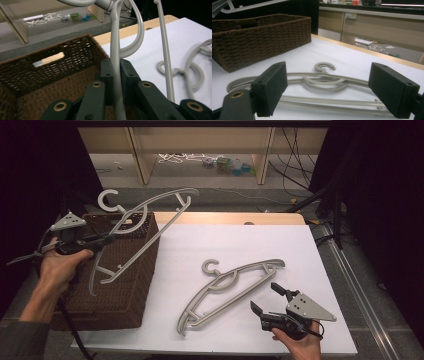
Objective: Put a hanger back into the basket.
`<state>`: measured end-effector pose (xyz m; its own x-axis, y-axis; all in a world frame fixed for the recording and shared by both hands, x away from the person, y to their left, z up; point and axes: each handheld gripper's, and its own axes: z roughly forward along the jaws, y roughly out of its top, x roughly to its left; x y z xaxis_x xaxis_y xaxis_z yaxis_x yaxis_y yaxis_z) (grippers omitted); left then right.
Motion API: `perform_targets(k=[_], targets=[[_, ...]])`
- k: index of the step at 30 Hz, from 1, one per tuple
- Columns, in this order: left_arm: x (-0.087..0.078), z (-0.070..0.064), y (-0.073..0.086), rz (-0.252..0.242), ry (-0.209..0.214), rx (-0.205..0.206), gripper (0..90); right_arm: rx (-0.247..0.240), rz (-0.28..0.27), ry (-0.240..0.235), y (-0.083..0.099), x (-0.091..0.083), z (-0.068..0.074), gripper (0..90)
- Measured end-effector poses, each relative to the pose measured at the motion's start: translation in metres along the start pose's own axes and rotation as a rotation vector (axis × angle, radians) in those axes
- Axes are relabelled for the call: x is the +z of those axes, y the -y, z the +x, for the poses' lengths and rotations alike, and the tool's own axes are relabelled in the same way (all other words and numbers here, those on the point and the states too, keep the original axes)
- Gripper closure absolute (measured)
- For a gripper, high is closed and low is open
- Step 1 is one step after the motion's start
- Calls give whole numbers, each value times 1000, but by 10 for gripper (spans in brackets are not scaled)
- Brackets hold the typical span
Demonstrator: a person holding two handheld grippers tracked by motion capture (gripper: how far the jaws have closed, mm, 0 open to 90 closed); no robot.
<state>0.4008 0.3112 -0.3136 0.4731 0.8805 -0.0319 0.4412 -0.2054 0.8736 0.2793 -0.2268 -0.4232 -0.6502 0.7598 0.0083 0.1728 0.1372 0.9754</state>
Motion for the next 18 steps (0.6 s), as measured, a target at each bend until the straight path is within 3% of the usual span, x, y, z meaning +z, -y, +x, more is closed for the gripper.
perform_targets(k=[7,17,18], targets=[[-12,26,12,8,-61,-19,819,-11,13,15,0,-1,-2,165],[-26,50,26,14,-127,-38,819,-4,13,20,0,1,-1,166],[-28,53,27,14,-137,-33,819,6,-1,5,1,2,-1,166]])
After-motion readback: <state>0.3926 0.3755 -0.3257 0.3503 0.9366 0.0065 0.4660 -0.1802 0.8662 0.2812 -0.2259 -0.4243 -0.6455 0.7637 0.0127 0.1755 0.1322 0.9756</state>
